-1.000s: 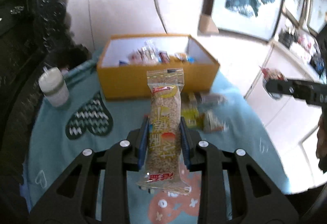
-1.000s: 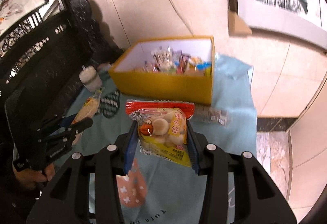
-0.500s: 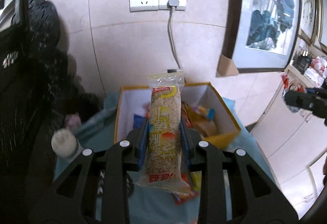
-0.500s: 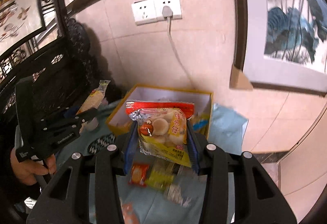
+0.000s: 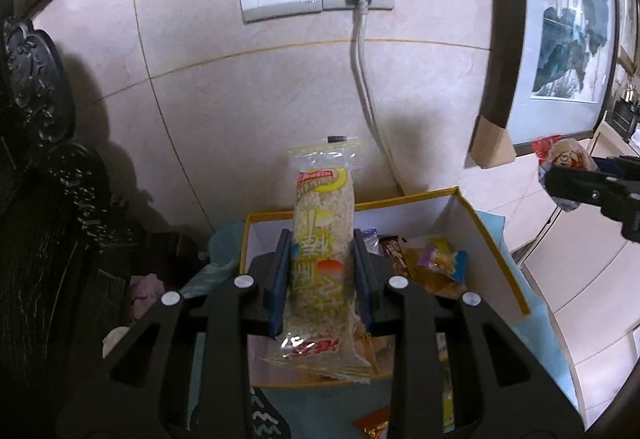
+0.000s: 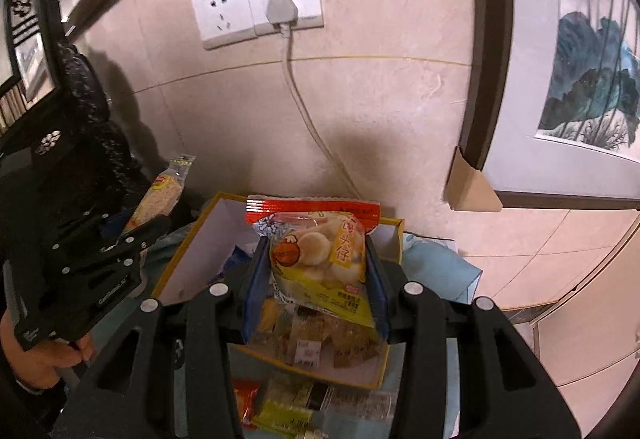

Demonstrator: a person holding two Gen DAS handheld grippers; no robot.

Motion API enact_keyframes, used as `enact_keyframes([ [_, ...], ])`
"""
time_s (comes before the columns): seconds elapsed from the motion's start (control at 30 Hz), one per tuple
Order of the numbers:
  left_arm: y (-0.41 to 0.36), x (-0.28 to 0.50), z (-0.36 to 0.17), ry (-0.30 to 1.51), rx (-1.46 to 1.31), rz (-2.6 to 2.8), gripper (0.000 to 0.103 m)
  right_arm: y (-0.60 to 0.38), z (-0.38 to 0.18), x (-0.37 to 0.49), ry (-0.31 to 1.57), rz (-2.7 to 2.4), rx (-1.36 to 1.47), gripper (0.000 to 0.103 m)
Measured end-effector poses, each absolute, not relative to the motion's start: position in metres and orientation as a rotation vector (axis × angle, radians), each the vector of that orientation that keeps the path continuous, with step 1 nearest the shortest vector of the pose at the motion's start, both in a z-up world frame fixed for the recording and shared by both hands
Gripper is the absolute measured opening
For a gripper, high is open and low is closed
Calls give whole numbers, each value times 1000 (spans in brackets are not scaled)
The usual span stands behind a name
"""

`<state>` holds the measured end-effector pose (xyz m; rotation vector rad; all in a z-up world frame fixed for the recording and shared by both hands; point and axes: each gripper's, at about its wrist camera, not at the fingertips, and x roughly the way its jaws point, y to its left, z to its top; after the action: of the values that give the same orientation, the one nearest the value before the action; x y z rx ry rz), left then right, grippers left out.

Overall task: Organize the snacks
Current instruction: 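Bring both open tools back to the remaining snacks on the cloth, then grasp the red round biscuit pack with the left tool while the right tool grasps the white barcode pack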

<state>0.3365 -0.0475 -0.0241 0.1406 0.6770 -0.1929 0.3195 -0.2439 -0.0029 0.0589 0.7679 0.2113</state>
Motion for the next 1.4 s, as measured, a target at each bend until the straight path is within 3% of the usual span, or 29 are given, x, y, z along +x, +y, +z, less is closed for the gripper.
enact_keyframes([
  [0.07,-49,344,-29,684,139,-190,30,-241,-9,329,784,223,65,45],
  [0.1,-50,347,-33,686,142,-189,40,-239,-15,336,803,230,59,47],
  [0.13,-51,349,-36,690,146,-187,55,-237,-19,340,817,224,48,51],
  [0.17,-51,351,-40,693,149,-169,91,-236,-21,342,828,212,38,59],
  [0.2,-49,351,-41,679,151,-149,96,-237,-25,344,836,196,34,62],
  [0.7,-50,275,-92,721,192,-239,96,-259,-86,281,936,198,100,64],
  [1.1,-60,200,-208,1010,168,-249,96,-247,-197,184,1158,186,89,66],
  [1.4,-53,192,-232,1027,184,-208,96,-245,-223,168,1190,162,89,66],
])
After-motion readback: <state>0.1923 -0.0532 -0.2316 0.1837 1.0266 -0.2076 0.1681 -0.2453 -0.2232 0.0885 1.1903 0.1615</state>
